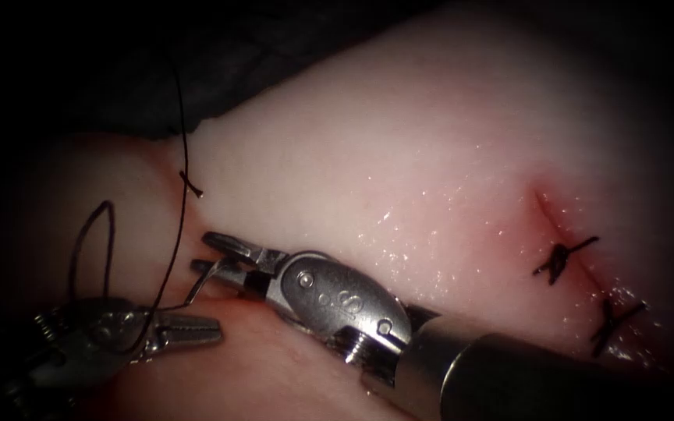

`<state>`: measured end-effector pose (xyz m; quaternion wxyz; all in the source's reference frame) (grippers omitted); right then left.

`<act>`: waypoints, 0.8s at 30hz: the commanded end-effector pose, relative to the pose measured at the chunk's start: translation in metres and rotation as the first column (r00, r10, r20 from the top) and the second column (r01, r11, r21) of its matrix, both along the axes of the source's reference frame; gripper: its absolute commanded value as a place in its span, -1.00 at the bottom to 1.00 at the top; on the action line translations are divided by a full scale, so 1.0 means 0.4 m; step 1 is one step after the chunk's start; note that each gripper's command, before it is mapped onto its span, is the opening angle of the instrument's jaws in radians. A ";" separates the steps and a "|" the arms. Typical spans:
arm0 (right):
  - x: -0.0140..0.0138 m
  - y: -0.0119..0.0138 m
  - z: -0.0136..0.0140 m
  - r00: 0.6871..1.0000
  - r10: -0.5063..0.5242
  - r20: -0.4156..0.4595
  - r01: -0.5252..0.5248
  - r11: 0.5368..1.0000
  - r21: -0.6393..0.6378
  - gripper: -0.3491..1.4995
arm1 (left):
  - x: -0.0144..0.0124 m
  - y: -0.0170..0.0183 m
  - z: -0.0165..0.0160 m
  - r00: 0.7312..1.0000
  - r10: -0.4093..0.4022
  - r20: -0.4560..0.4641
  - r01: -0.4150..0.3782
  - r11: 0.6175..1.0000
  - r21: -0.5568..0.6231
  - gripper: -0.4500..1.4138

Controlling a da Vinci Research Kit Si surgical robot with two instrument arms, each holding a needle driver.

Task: Wound Closure
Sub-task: With the right gripper, insert the needle through the top of the incision.

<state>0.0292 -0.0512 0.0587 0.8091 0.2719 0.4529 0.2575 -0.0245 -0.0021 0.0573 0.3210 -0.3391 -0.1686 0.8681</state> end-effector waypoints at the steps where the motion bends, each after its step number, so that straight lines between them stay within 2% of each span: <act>1: 0.0031 0.0010 0.0009 1.000 -0.008 0.003 0.008 1.000 -0.001 -1.00 | -0.0012 0.0022 0.0009 1.000 -0.001 0.001 0.001 1.000 -0.004 -1.00; 16: 0.0031 0.0030 0.0000 1.000 0.008 0.022 -0.009 0.999 0.043 -1.00 | -0.0009 0.0020 0.0008 1.000 0.000 0.002 0.000 1.000 -0.004 -1.00; 22: 0.0061 0.0172 -0.0087 1.000 0.022 0.002 -0.022 0.993 -0.118 -1.00 | -0.0010 0.0019 0.0007 1.000 0.000 0.001 0.000 1.000 -0.004 -1.00; 24: 0.0066 0.0222 -0.0113 0.999 0.026 -0.030 -0.031 0.984 -0.175 -1.00 | -0.0009 0.0018 0.0005 1.000 0.000 0.001 0.000 1.000 -0.004 -1.00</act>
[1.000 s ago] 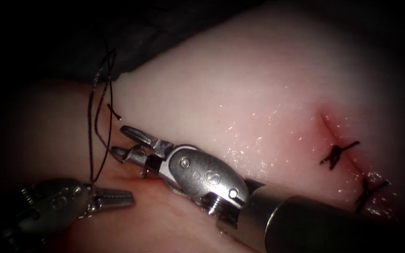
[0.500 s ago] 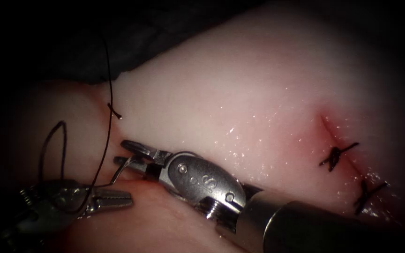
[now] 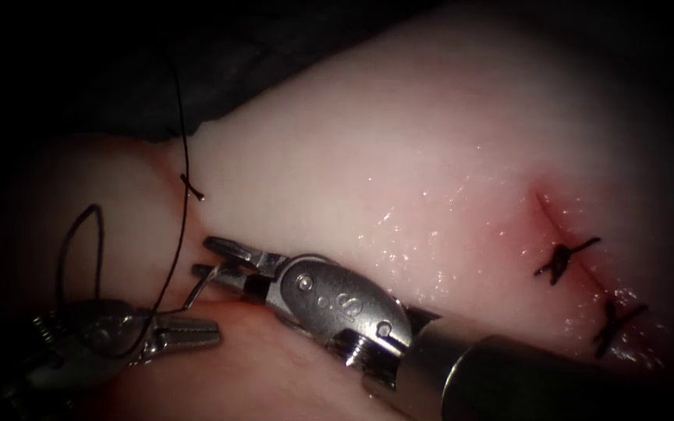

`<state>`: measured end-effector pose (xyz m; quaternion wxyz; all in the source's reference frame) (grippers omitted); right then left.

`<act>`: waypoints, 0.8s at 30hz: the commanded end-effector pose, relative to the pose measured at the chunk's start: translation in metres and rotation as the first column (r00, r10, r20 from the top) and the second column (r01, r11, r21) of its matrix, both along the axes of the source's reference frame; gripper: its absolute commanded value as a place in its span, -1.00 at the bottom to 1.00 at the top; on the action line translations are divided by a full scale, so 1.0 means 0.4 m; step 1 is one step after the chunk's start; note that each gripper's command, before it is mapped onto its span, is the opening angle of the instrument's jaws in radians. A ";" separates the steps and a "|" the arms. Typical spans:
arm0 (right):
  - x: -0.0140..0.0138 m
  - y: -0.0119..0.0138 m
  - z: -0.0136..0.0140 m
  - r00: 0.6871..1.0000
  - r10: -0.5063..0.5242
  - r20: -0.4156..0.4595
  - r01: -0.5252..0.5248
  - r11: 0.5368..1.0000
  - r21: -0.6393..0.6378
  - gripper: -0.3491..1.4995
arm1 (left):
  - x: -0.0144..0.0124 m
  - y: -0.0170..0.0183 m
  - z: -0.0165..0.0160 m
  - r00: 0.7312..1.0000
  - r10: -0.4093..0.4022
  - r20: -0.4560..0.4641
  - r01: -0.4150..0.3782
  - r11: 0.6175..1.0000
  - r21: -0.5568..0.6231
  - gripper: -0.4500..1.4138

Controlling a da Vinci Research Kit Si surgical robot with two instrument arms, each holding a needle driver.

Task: Wound Closure
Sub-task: With the right gripper, insert the needle through the top of the incision.

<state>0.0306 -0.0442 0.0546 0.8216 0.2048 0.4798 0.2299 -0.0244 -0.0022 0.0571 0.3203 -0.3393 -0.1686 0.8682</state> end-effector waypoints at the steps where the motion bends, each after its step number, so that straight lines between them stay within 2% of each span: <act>1: 0.0031 0.0070 -0.0020 1.000 0.009 -0.026 -0.010 0.999 -0.049 -1.00 | -0.0013 0.0020 0.0009 1.000 -0.002 0.000 0.002 1.000 -0.004 -1.00; 2: 0.0033 0.0109 -0.0040 0.999 0.017 -0.039 -0.020 0.996 -0.090 -0.55 | -0.0012 0.0020 0.0008 1.000 -0.002 0.000 0.002 1.000 -0.003 -1.00; 5: 0.0038 0.0173 -0.0067 0.998 0.037 -0.044 -0.042 0.991 -0.130 0.18 | -0.0012 0.0019 0.0006 1.000 -0.002 0.000 0.002 1.000 -0.003 -1.00; 6: 0.0037 0.0196 -0.0078 0.997 0.050 -0.056 -0.058 0.988 -0.145 0.33 | -0.0012 0.0019 0.0006 1.000 -0.002 0.000 0.002 1.000 -0.003 -1.00; 8: 0.0033 0.0231 -0.0095 0.995 0.070 -0.071 -0.082 0.979 -0.187 0.49 | -0.0013 0.0018 0.0005 1.000 -0.002 0.000 0.002 1.000 -0.003 -1.00; 12: 0.0015 0.0315 -0.0148 0.992 0.089 -0.088 -0.111 0.951 -0.289 0.69 | -0.0012 0.0016 0.0004 1.000 -0.002 0.000 0.002 1.000 -0.003 -1.00; 18: -0.0018 0.0426 -0.0262 0.988 0.109 -0.105 -0.144 0.890 -0.433 0.71 | -0.0007 0.0015 0.0003 1.000 -0.002 0.002 0.002 1.000 -0.005 -1.00; 24: -0.0015 0.0479 -0.0359 0.988 0.098 -0.116 -0.145 0.837 -0.528 0.69 | -0.0006 0.0015 0.0003 1.000 -0.002 0.003 0.002 1.000 -0.005 -1.00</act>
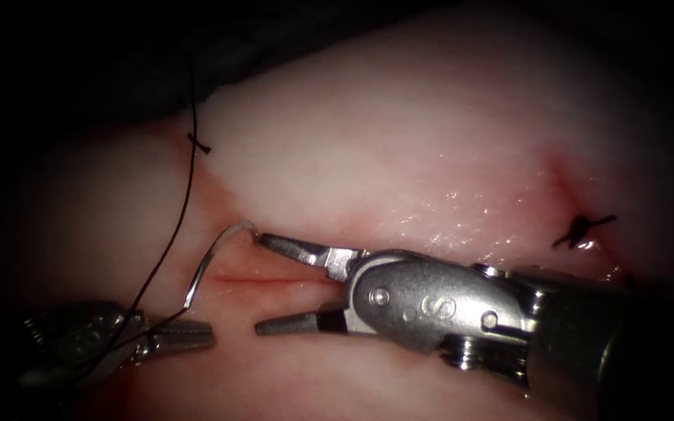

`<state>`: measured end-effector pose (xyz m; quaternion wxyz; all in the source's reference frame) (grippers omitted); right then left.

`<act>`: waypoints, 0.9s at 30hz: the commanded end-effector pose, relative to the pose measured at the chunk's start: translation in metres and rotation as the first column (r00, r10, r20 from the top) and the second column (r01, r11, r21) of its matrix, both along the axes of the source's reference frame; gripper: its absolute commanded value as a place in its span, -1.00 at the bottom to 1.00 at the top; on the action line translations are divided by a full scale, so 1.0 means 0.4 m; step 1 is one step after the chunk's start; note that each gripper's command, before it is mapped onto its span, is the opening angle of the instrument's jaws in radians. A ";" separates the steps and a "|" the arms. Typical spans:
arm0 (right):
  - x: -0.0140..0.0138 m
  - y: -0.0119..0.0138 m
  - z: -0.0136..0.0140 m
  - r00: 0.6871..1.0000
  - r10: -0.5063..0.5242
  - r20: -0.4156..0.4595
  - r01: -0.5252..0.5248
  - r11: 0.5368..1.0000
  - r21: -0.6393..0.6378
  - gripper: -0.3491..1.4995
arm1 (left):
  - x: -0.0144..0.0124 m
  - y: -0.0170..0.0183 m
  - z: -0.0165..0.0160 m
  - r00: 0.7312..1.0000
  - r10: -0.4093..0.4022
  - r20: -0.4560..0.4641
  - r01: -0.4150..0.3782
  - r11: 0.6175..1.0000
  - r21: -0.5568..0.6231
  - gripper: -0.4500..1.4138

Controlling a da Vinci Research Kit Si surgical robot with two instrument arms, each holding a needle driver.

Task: Wound Closure
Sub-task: With the right gripper, insert the needle through the top of the incision.

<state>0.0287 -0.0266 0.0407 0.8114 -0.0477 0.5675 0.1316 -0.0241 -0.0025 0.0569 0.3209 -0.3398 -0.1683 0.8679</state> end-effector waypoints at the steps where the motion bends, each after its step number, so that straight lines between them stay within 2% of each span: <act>1: 0.0036 0.0045 -0.0028 1.000 0.000 -0.004 0.000 0.999 -0.035 0.69 | -0.0012 0.0022 0.0009 1.000 0.000 0.002 0.000 1.000 -0.004 -1.00; 9: 0.0062 0.0064 -0.0056 0.998 0.001 0.055 0.007 0.989 -0.149 0.67 | -0.0010 0.0025 0.0011 1.000 0.001 0.003 -0.001 1.000 -0.004 -1.00; 14: 0.0086 0.0070 -0.0036 0.993 0.000 0.121 0.033 0.962 -0.270 0.78 | -0.0008 0.0024 0.0010 1.000 0.001 0.003 -0.001 1.000 -0.004 -1.00; 18: 0.0088 0.0077 -0.0012 0.983 -0.036 0.178 0.093 0.942 -0.322 0.78 | -0.0002 0.0023 0.0009 1.000 0.003 0.004 -0.003 1.000 -0.003 -1.00; 22: 0.0096 0.0080 0.0018 0.979 -0.041 0.199 0.108 0.935 -0.338 0.78 | -0.0004 0.0024 0.0010 1.000 0.003 0.004 -0.003 1.000 -0.003 -1.00; 27: 0.0129 0.0053 0.0046 0.974 -0.062 0.219 0.142 0.918 -0.369 0.71 | -0.0003 0.0023 0.0009 1.000 0.003 0.004 -0.003 1.000 -0.003 -1.00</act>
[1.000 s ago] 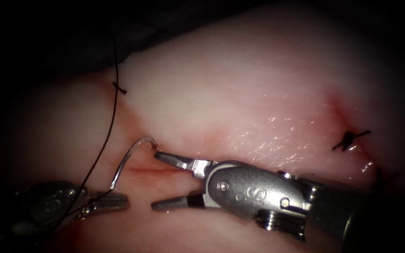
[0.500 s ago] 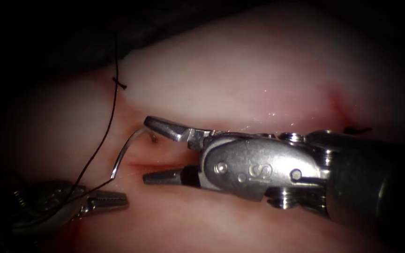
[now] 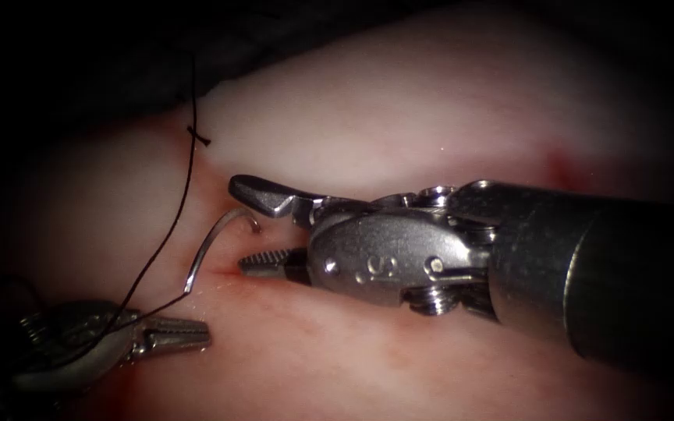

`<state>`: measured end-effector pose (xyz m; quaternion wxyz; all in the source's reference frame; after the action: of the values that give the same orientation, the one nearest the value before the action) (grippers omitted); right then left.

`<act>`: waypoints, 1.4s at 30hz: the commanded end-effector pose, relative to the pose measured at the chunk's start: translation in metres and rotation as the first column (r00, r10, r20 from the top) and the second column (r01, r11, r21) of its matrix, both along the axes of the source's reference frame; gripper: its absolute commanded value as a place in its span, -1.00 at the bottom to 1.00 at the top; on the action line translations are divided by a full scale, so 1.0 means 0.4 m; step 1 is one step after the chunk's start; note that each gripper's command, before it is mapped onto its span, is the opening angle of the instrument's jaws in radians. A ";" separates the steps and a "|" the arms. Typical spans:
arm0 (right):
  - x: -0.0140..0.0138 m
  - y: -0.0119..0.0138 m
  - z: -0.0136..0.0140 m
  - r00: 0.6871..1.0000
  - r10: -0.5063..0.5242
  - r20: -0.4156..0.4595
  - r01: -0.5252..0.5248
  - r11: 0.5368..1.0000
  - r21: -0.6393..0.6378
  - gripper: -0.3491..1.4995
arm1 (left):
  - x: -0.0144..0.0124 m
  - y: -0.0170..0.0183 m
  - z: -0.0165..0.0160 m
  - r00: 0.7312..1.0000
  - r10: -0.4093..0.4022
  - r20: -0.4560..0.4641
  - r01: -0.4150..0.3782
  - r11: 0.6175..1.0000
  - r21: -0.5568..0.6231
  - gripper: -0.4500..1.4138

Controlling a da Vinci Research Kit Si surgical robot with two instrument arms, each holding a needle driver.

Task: Wound Closure
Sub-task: With the right gripper, insert the needle through the top of the incision.

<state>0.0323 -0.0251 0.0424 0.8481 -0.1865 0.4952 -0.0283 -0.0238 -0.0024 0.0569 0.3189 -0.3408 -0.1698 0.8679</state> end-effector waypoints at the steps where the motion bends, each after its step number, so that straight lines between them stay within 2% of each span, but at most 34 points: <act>1: 0.0048 0.0010 0.0007 1.000 -0.005 -0.010 0.004 1.000 -0.009 0.71 | -0.0011 0.0020 0.0009 1.000 -0.001 0.001 0.001 1.000 -0.004 -1.00; 5: 0.0079 -0.0010 0.0018 1.000 -0.016 -0.002 0.016 0.999 -0.052 0.71 | -0.0010 0.0020 0.0009 1.000 -0.001 0.001 0.001 1.000 -0.004 -1.00; 8: 0.0099 -0.0010 0.0034 1.000 -0.021 0.007 0.022 0.997 -0.071 0.60 | -0.0010 0.0019 0.0008 1.000 0.001 -0.001 -0.001 1.000 -0.003 -0.98; 10: 0.0096 -0.0001 0.0040 1.000 -0.019 0.009 0.020 0.995 -0.095 -0.22 | -0.0008 0.0019 0.0007 1.000 0.002 -0.001 -0.002 1.000 -0.003 -0.98; 12: 0.0095 0.0007 0.0042 1.000 -0.025 0.018 0.027 0.993 -0.114 -0.56 | -0.0006 0.0018 0.0007 1.000 0.003 0.000 -0.003 1.000 -0.003 -0.98; 13: 0.0095 0.0012 0.0044 0.999 -0.025 0.020 0.028 0.993 -0.118 -0.80 | -0.0005 0.0018 0.0007 1.000 0.003 0.000 -0.003 1.000 -0.003 -0.98; 14: 0.0095 0.0015 0.0045 0.999 -0.026 0.023 0.029 0.992 -0.122 -0.91 | -0.0004 0.0018 0.0007 1.000 0.004 0.000 -0.004 1.000 -0.003 -0.98; 15: 0.0096 0.0017 0.0047 0.999 -0.029 0.027 0.033 0.991 -0.132 -0.93 | -0.0004 0.0018 0.0007 1.000 0.004 0.001 -0.004 1.000 -0.003 -0.98; 18: 0.0102 0.0024 0.0056 0.999 -0.029 0.035 0.033 0.989 -0.143 -0.80 | -0.0005 0.0018 0.0007 1.000 0.003 0.000 -0.003 1.000 -0.003 -0.98; 20: 0.0106 0.0027 0.0066 0.999 -0.024 0.036 0.029 0.989 -0.146 -0.53 | -0.0005 0.0017 0.0007 1.000 0.003 0.000 -0.003 1.000 -0.003 -0.98; 21: 0.0106 0.0027 0.0072 0.999 -0.025 0.040 0.031 0.989 -0.146 -0.14 | -0.0005 0.0017 0.0007 1.000 0.003 0.000 -0.003 1.000 -0.003 -0.98; 22: 0.0107 0.0027 0.0074 0.999 -0.025 0.040 0.030 0.989 -0.147 0.04 | -0.0005 0.0017 0.0007 1.000 0.003 0.000 -0.003 1.000 -0.003 -0.98; 23: 0.0107 0.0027 0.0076 0.999 -0.025 0.041 0.030 0.989 -0.147 0.13 | -0.0005 0.0017 0.0007 1.000 0.003 0.000 -0.003 1.000 -0.003 -0.98; 24: 0.0106 0.0025 0.0078 0.999 -0.025 0.041 0.031 0.988 -0.149 0.07 | -0.0005 0.0017 0.0007 1.000 0.003 0.000 -0.003 1.000 -0.003 -0.98; 25: 0.0104 0.0022 0.0080 0.999 -0.031 0.044 0.037 0.988 -0.147 -0.22 | -0.0005 0.0017 0.0007 1.000 0.005 -0.001 -0.005 1.000 -0.001 -0.98; 26: 0.0102 0.0020 0.0081 0.998 -0.045 0.054 0.052 0.989 -0.141 -0.73 | -0.0005 0.0017 0.0007 1.000 0.005 -0.001 -0.005 1.000 -0.001 -0.98; 27: 0.0100 0.0016 0.0081 0.996 -0.061 0.065 0.069 0.989 -0.133 -1.00 | -0.0005 0.0017 0.0007 1.000 0.005 -0.001 -0.005 1.000 -0.001 -0.98; 35: 0.0084 -0.0001 0.0098 0.992 -0.092 0.084 0.102 0.987 -0.121 -1.00 | -0.0004 0.0017 0.0007 1.000 0.005 -0.001 -0.005 1.000 -0.001 -0.98; 41: 0.0054 -0.0064 0.0152 0.994 -0.088 0.070 0.094 0.992 -0.086 -1.00 | -0.0004 0.0016 0.0007 1.000 0.008 -0.003 -0.008 1.000 0.000 -0.98; 42: 0.0041 -0.0099 0.0180 0.995 -0.081 0.063 0.084 0.995 -0.049 -1.00 | -0.0003 0.0016 0.0006 1.000 0.008 -0.003 -0.008 1.000 0.000 -0.98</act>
<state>0.0330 -0.0296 0.0493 0.8567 -0.1845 0.4745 -0.0826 -0.0234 -0.0026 0.0568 0.3161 -0.3376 -0.1724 0.8697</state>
